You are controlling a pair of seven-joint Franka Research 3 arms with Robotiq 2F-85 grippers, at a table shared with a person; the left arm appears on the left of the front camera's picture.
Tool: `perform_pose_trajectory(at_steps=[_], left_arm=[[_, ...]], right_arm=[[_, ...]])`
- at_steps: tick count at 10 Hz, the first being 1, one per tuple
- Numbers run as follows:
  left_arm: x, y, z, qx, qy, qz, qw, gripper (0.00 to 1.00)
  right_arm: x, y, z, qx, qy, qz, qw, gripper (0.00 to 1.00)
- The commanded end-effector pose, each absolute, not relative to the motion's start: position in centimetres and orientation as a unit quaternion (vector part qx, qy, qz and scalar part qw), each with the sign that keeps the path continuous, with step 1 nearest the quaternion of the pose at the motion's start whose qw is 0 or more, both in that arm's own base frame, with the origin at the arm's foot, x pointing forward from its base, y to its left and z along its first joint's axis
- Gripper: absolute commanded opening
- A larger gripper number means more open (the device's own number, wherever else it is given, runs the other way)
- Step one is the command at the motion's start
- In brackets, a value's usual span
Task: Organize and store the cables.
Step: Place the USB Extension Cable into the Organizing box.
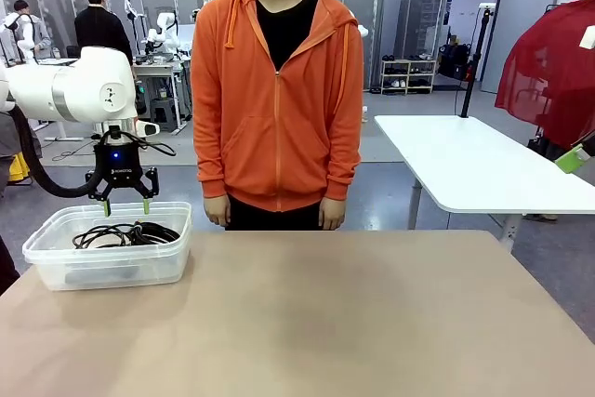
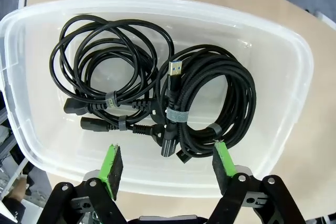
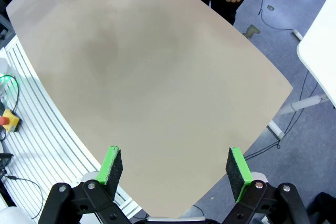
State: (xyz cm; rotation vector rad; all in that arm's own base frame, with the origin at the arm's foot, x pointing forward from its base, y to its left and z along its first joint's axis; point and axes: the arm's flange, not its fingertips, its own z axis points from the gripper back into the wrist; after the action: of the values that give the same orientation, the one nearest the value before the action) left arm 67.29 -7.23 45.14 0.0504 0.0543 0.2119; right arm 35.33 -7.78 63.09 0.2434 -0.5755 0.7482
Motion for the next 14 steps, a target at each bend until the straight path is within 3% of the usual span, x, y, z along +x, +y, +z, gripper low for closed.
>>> perform_pose_trajectory(at_steps=[1, 14], left_arm=[[67.35, -7.23, 45.04, 0.025, 0.027, 0.108, 0.993, 0.86], [67.35, -7.23, 45.04, 0.025, 0.027, 0.108, 0.993, 0.86]], right_arm=[[35.15, -7.77, 63.13, 0.115, -0.273, 0.362, 0.884, 1.00], [35.15, -7.77, 63.13, 0.115, -0.273, 0.362, 0.884, 1.00]])
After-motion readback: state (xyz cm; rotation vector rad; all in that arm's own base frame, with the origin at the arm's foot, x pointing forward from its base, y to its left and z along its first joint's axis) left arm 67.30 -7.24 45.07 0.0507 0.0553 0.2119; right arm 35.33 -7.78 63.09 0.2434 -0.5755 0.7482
